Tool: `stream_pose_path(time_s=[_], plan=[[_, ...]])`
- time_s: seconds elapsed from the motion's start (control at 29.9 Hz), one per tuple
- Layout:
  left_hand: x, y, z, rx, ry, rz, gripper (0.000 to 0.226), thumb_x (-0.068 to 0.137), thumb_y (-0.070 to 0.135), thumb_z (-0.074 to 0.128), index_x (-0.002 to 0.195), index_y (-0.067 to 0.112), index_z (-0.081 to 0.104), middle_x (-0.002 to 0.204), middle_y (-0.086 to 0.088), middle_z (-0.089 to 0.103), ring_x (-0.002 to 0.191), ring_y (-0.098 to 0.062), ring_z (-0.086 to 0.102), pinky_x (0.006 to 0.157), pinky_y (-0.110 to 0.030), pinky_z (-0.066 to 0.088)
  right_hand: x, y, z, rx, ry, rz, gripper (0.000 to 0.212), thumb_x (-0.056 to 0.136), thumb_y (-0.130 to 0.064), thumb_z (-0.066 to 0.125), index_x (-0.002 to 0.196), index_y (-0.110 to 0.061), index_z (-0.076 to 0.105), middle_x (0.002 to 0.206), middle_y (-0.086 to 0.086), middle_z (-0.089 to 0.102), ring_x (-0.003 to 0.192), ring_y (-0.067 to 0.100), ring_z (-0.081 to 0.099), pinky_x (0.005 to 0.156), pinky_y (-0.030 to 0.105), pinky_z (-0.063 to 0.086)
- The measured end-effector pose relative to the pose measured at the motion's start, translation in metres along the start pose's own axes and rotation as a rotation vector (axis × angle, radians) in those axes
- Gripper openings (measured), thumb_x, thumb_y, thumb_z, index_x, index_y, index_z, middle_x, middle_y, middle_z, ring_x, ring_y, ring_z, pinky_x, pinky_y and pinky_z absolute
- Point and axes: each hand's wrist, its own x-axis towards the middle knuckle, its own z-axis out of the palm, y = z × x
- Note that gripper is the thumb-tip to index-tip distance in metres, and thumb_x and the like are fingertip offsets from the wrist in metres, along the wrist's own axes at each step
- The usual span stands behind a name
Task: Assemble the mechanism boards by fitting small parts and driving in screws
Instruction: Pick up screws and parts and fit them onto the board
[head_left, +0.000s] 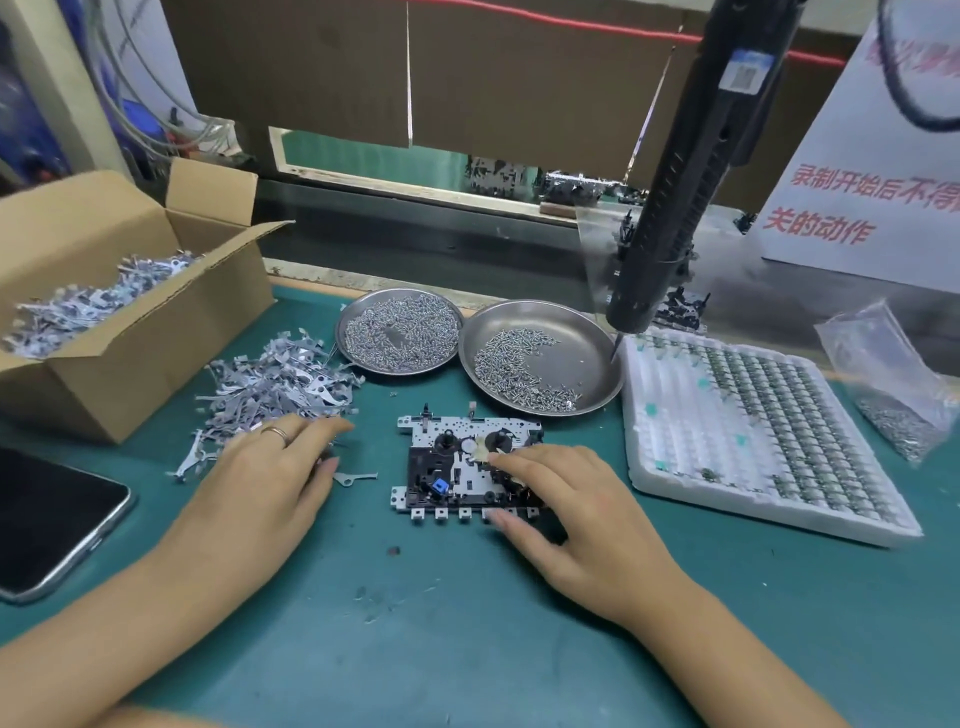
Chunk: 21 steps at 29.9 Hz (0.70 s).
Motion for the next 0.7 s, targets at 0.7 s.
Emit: stream_pose_path(time_s=[0.7], plan=[[0.027, 0.066, 0.013, -0.816, -0.001, -0.075, 0.018, 0.075, 0.03, 0.075, 0.091, 0.034, 0.069, 0.079, 0.02, 0.072, 0.08, 0.004, 0.066, 0.086, -0.021, 0.048, 0.021, -0.01, 0.008, 0.468, 0.246, 0.34, 0.015, 0.08, -0.007, 0.072, 0.093, -0.011, 0.076, 0.077, -0.023, 0.058, 0.081, 0.009, 0.057, 0.076, 0.013, 0.044]])
